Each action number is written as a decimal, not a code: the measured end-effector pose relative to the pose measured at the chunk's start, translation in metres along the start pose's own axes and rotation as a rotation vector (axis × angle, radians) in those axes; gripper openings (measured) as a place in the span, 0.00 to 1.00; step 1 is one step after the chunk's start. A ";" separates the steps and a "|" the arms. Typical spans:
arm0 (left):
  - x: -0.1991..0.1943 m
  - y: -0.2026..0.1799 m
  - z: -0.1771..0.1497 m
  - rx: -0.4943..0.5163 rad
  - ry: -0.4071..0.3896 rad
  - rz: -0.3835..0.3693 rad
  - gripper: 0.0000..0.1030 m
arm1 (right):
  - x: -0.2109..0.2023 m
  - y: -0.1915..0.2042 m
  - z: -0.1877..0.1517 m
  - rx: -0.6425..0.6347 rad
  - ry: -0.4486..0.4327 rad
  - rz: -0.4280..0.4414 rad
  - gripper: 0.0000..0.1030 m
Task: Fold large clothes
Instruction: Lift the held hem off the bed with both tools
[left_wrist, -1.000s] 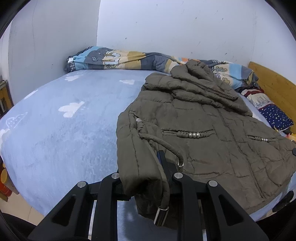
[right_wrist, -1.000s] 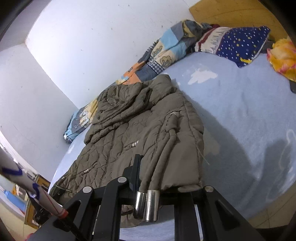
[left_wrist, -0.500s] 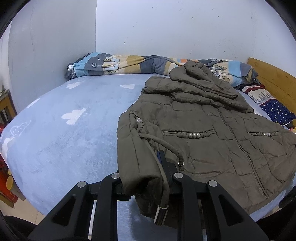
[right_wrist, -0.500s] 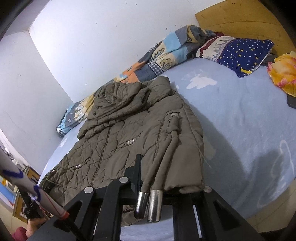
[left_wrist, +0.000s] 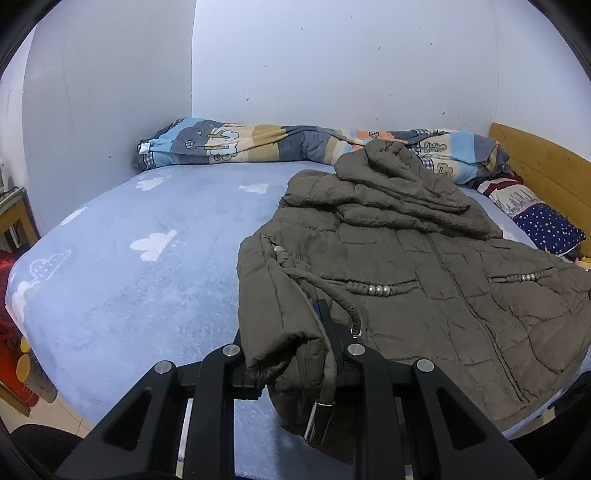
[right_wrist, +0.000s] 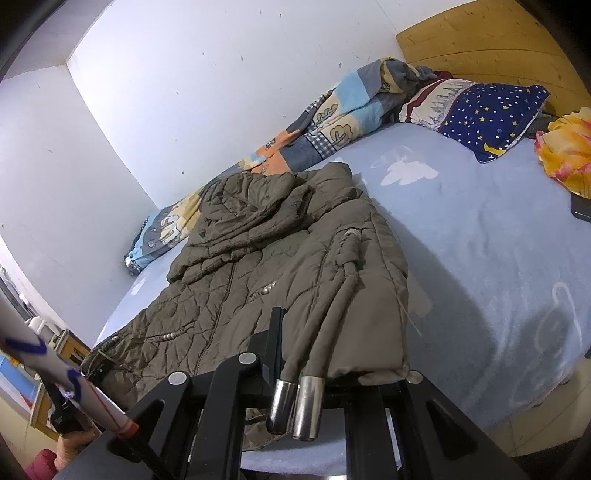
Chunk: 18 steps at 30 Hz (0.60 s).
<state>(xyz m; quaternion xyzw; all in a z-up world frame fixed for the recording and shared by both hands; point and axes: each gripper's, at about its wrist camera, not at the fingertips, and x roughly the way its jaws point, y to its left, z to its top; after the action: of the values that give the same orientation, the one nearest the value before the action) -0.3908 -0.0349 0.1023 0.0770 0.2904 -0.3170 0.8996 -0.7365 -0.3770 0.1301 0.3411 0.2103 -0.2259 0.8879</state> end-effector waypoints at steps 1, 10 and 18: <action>-0.001 0.000 0.001 0.000 -0.001 -0.001 0.21 | -0.001 0.000 0.000 0.001 0.000 0.003 0.11; -0.005 0.010 0.015 -0.016 -0.021 -0.005 0.21 | -0.006 0.006 0.015 -0.014 -0.015 0.023 0.11; -0.012 0.017 0.026 -0.037 -0.045 -0.016 0.21 | -0.017 0.012 0.029 -0.035 -0.043 0.044 0.11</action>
<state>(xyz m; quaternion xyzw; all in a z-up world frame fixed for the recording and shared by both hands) -0.3755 -0.0232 0.1292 0.0507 0.2766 -0.3205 0.9045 -0.7375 -0.3850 0.1645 0.3252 0.1876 -0.2096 0.9028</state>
